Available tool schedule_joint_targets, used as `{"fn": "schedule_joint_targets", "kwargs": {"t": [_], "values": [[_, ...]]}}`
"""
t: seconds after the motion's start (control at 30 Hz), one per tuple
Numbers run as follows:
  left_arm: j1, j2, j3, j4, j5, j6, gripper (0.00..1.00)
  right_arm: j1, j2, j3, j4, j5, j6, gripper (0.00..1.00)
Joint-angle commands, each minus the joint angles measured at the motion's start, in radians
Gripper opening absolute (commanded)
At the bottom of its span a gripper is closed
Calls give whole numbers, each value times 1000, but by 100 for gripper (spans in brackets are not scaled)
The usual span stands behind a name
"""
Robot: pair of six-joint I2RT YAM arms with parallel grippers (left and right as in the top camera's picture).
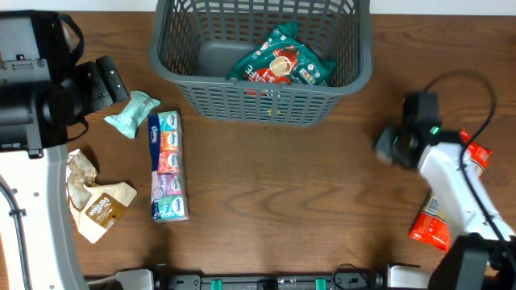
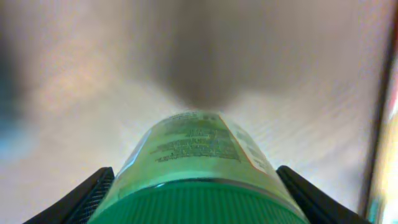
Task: Pack container
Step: 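Lift the jar into the basket and release it with the right gripper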
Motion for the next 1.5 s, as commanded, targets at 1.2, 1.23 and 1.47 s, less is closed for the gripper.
{"fn": "schedule_joint_targets", "kwargs": {"t": [1.2,1.23,1.47], "values": [[3,4,-6,12,-8,-6,98,297,587,1175,-403,-375,-910,1],[3,4,-6,12,-8,-6,99,298,602,1175,-415,-375,-916,1],[3,4,-6,12,-8,-6,99,311,691,1175,-454,-355,-939,1]]}}
